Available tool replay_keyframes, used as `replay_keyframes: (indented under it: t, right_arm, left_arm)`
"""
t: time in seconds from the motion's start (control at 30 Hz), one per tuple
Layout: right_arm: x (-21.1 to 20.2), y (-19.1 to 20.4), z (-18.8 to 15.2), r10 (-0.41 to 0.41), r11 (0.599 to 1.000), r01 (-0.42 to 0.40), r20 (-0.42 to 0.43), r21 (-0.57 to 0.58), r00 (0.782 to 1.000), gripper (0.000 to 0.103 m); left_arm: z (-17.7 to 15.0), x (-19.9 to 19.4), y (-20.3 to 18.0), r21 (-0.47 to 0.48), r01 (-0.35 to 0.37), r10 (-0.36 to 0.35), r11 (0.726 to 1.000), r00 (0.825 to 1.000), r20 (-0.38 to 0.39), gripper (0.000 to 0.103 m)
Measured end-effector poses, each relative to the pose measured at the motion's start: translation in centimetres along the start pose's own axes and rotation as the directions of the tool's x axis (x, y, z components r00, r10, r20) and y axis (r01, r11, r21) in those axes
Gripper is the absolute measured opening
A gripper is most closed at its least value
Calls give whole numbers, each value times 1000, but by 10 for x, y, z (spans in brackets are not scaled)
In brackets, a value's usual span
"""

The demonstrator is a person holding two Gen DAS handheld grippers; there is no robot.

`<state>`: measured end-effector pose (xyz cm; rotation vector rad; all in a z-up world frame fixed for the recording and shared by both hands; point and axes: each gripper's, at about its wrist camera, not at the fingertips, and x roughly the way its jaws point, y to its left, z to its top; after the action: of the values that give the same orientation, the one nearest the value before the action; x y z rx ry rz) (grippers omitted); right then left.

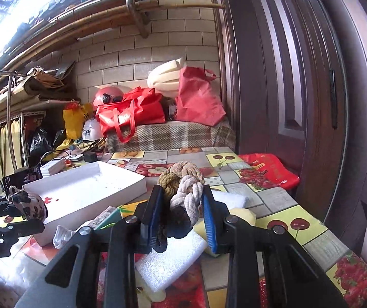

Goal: Organize soft objects
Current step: 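Drop the cloth into the white box with left gripper while right drops the knot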

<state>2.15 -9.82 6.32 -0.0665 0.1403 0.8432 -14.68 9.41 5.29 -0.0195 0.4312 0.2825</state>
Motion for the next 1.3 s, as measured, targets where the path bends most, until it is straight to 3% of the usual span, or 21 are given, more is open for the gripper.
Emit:
replay_keyframes:
  t: [0.27,0.43,0.8,1.1,1.3]
  right_arm:
    - [4,10,2,25,1000,-25,7,12,1000,30]
    - [14,29,2,81,997,-82,-19,-17,997,30]
    - [46,80,-5,204,979,-205,-109,-1,973,30]
    - [65,136,-10,279,957,-288,-162,-36,947,30]
    - [79,158,-9,294,951,-305,-165,-45,941,30]
  left_arm:
    - [-5,-12,42,-103,-117,126,988,988,86,40]
    - [-8,-7,70,-179,-167,180,969,982,59,40]
    - [-2,7,77,-91,-247,255,965,963,85,40]
    - [1,21,123,-168,-319,332,933,942,56,41]
    - [3,32,136,-180,-334,343,925,939,23,41]
